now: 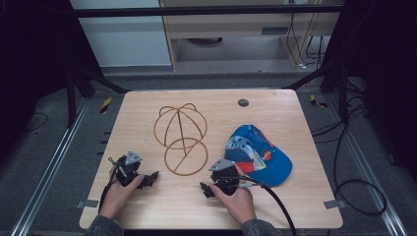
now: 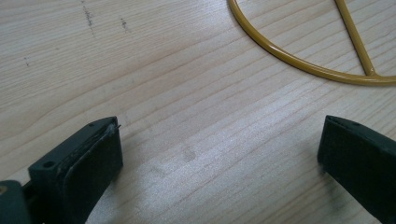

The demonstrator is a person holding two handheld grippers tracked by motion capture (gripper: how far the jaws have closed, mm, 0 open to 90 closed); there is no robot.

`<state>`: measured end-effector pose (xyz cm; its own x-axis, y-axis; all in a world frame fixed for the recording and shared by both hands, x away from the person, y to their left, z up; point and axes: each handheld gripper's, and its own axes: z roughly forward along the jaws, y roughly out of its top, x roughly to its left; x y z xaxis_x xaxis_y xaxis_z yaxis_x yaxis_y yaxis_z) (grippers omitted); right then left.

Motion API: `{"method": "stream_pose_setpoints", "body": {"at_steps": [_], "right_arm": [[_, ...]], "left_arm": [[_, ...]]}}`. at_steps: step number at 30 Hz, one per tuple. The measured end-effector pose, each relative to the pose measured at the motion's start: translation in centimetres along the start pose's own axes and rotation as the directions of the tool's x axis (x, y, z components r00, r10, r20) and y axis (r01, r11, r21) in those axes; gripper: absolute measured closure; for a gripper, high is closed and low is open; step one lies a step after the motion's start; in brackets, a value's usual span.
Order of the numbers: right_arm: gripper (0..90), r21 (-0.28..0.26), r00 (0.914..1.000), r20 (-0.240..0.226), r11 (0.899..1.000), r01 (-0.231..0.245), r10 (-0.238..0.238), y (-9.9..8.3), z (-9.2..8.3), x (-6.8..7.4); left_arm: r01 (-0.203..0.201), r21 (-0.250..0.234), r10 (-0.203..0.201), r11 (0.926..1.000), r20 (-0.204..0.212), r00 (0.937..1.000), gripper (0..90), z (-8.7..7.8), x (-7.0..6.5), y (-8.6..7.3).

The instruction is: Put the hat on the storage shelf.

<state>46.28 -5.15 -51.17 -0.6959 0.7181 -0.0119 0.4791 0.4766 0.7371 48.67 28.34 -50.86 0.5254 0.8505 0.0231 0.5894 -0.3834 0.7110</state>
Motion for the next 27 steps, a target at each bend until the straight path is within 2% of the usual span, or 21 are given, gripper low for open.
{"method": "stream_pose_setpoints", "body": {"at_steps": [17,18,20,24,25,27], "right_arm": [[10.2,0.011,1.0,0.003,1.0,-0.004,0.004,0.1,0.0,0.0],[14.5,0.035,1.0,0.008,0.999,0.003,-0.003,0.6,-0.5,-0.1],[14.2,0.032,0.9998,0.009,0.999,0.014,-0.015,0.8,-0.8,0.0],[13.0,0.025,0.9976,0.007,0.997,0.069,-0.069,2.0,-2.9,-0.1],[11.9,0.04,0.997,-0.007,0.996,0.077,-0.077,2.4,-3.8,-0.5],[11.1,0.048,0.997,-0.012,0.996,0.077,-0.076,2.5,-4.1,-0.6]], "left_arm": [[0.003,-0.002,-0.003,1.0,-0.001,1.0,0.0,0.0,0.0,0.0],[0.003,-0.002,-0.003,1.0,-0.001,1.0,0.0,0.0,0.0,0.0],[0.003,-0.003,-0.003,1.0,-0.001,1.0,0.0,0.0,0.0,0.0],[0.003,-0.002,-0.003,1.0,-0.001,1.0,0.0,0.0,0.0,0.0],[0.003,-0.002,-0.003,1.0,-0.001,1.0,0.0,0.0,0.0,0.0],[0.003,-0.002,-0.003,1.0,-0.001,1.0,0.0,0.0,0.0,0.0]]}}
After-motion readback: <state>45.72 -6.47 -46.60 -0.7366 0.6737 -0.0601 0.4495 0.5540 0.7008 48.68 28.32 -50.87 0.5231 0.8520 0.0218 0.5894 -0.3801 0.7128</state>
